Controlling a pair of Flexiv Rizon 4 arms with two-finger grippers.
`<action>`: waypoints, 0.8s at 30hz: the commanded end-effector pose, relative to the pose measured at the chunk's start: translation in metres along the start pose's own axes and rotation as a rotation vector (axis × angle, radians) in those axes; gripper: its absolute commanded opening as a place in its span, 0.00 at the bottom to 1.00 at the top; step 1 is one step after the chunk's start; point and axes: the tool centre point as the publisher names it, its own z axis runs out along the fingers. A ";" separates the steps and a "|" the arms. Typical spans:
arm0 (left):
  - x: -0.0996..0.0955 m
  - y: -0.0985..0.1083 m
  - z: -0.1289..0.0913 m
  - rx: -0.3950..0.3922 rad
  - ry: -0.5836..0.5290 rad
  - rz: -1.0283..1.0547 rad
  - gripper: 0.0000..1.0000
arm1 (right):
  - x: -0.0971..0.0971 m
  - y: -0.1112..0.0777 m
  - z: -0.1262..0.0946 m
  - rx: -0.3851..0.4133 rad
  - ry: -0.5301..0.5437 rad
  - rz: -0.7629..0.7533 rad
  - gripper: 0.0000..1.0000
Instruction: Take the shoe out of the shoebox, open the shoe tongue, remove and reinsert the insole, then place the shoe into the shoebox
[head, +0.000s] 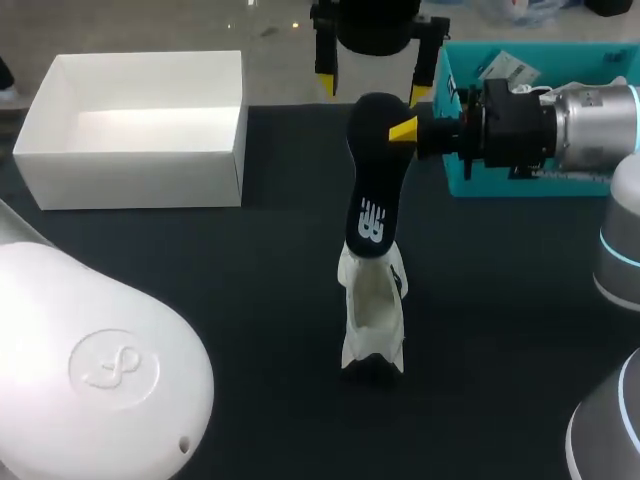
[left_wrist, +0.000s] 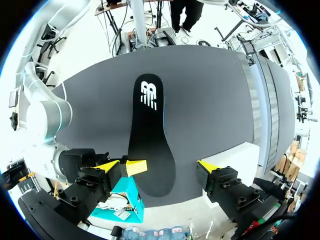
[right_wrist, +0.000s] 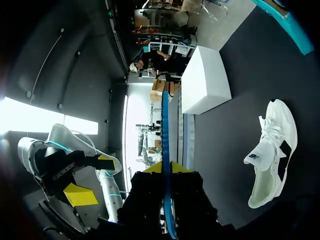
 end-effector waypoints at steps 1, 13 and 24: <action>0.001 -0.001 0.001 0.000 -0.026 -0.006 1.00 | 0.001 0.001 0.002 0.005 -0.006 0.001 0.00; 0.001 -0.003 0.000 0.003 -0.044 -0.016 1.00 | 0.001 0.001 -0.001 0.011 -0.009 0.002 0.00; -0.001 -0.003 -0.002 0.003 -0.079 -0.023 1.00 | 0.001 0.001 -0.003 0.015 -0.010 0.004 0.00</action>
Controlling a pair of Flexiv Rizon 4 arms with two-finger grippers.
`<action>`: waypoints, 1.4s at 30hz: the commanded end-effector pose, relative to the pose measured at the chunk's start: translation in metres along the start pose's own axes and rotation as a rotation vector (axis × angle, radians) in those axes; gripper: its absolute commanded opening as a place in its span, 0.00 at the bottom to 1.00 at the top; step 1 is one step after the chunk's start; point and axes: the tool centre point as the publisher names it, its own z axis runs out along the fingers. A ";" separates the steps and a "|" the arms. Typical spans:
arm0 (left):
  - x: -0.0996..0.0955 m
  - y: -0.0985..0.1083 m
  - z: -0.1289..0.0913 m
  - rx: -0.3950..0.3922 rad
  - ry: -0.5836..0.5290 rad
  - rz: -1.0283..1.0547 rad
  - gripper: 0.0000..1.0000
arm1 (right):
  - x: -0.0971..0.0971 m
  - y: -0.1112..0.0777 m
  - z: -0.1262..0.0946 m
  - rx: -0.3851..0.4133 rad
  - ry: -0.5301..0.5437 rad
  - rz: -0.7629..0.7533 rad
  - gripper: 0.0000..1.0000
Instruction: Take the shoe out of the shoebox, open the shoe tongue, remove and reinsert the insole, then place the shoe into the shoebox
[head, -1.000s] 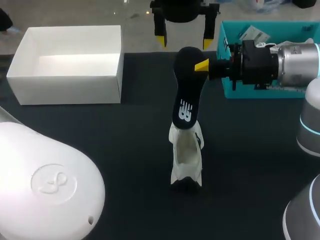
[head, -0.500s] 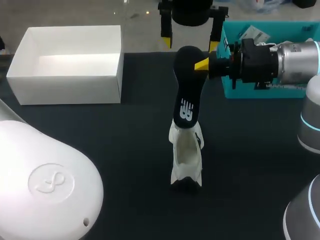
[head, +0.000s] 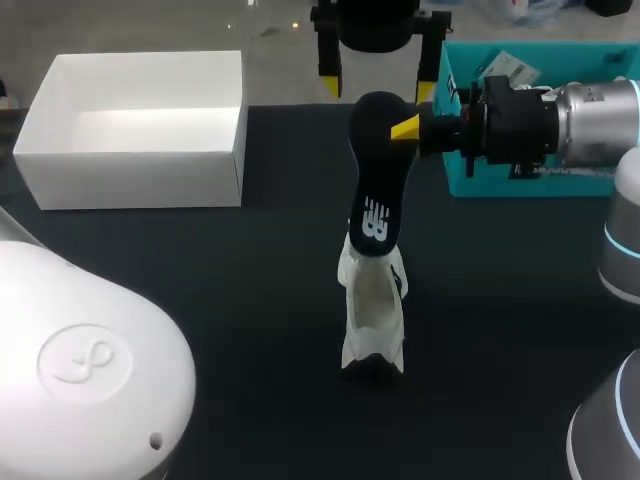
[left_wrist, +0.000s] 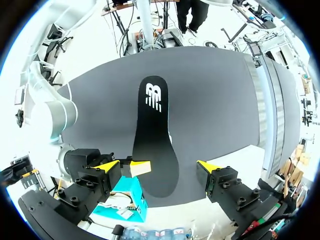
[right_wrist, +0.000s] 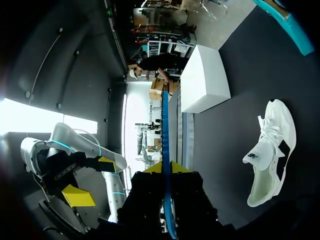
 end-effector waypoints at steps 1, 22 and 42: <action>0.002 -0.001 0.000 -0.003 -0.025 -0.005 1.00 | 0.000 0.000 0.000 0.001 -0.002 0.000 0.00; 0.039 -0.007 -0.011 -0.262 -0.873 -0.097 1.00 | 0.001 0.002 -0.004 0.014 0.000 0.001 0.00; 0.049 -0.008 -0.009 -0.223 -1.129 -0.175 1.00 | 0.007 -0.009 -0.005 0.020 0.050 0.011 0.00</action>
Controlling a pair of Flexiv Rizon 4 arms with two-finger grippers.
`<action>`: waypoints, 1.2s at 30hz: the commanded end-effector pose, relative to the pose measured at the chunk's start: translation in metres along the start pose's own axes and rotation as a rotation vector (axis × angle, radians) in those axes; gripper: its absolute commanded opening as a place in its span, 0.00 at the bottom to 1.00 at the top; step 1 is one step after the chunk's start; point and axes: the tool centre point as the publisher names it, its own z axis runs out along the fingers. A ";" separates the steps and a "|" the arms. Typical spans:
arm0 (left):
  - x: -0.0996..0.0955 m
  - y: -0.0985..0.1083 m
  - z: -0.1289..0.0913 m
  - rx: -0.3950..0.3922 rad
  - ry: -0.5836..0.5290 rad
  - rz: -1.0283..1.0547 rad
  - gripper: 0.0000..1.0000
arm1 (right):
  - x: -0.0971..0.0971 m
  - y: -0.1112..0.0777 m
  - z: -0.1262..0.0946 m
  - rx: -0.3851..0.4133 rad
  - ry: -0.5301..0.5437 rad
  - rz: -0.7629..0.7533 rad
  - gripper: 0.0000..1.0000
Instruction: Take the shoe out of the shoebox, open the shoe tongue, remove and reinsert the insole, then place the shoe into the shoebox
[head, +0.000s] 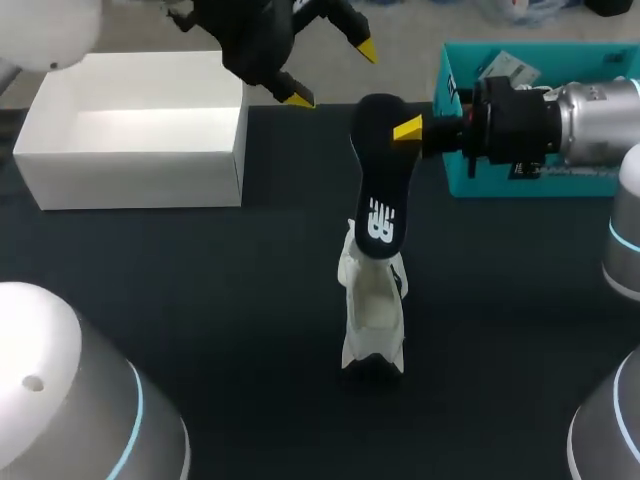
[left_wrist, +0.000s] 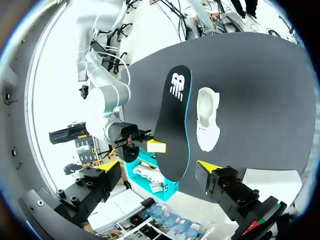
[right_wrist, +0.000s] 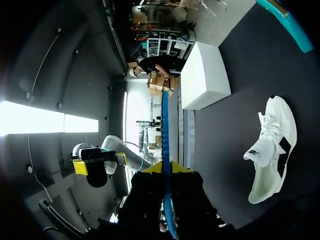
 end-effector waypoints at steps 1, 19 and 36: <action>0.014 -0.009 0.005 -0.022 -0.491 -0.010 1.00 | 0.007 -0.005 -0.004 -0.012 0.042 -0.007 0.00; 0.022 0.005 0.048 -0.013 -0.613 0.024 1.00 | 0.040 0.007 -0.002 -0.020 0.165 0.025 0.00; 0.018 0.012 0.070 -0.008 -0.614 0.000 0.14 | 0.039 0.004 0.010 0.003 0.156 0.029 0.00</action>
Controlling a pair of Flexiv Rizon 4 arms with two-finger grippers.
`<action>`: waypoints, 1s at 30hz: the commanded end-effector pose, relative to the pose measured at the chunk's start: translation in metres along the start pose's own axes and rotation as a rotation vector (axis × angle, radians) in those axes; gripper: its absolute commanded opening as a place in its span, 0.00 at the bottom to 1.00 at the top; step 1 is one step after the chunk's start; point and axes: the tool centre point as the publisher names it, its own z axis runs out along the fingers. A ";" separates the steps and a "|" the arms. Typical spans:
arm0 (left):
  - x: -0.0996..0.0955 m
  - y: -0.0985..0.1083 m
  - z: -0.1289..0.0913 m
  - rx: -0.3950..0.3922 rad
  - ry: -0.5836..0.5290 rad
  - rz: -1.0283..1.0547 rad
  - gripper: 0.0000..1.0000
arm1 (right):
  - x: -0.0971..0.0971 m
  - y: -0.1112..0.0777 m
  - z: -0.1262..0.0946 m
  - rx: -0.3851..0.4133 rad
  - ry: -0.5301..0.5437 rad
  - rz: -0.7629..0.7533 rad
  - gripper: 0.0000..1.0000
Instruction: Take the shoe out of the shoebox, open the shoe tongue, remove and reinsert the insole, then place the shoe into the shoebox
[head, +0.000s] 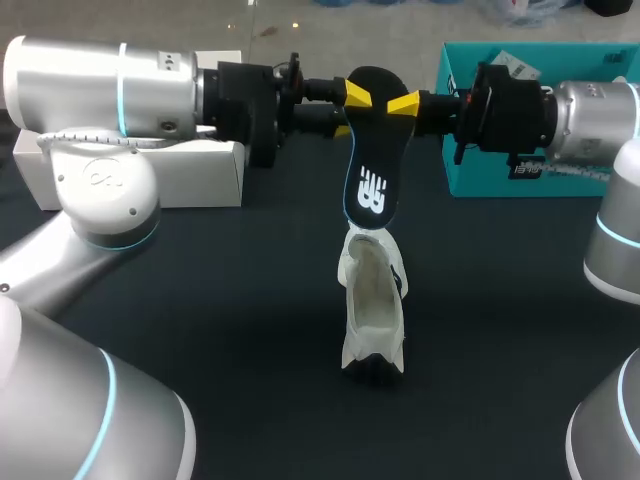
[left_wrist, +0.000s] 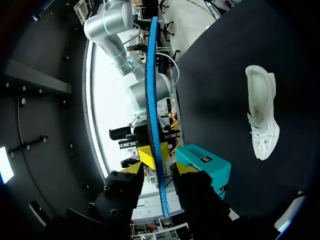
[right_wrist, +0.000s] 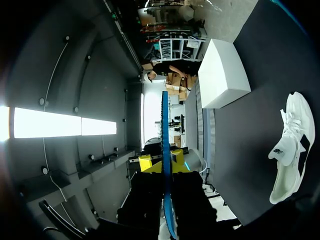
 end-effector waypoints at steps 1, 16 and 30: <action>0.001 0.001 0.004 -0.002 0.001 0.001 0.07 | 0.000 0.001 0.003 0.003 -0.003 0.000 0.00; 0.003 -0.008 0.006 -0.004 -0.019 -0.039 0.00 | -0.005 -0.009 -0.014 -0.004 -0.165 -0.051 1.00; 0.015 -0.018 -0.010 -0.025 0.001 -0.088 0.00 | -0.009 -0.013 -0.096 -0.010 -0.335 -0.135 1.00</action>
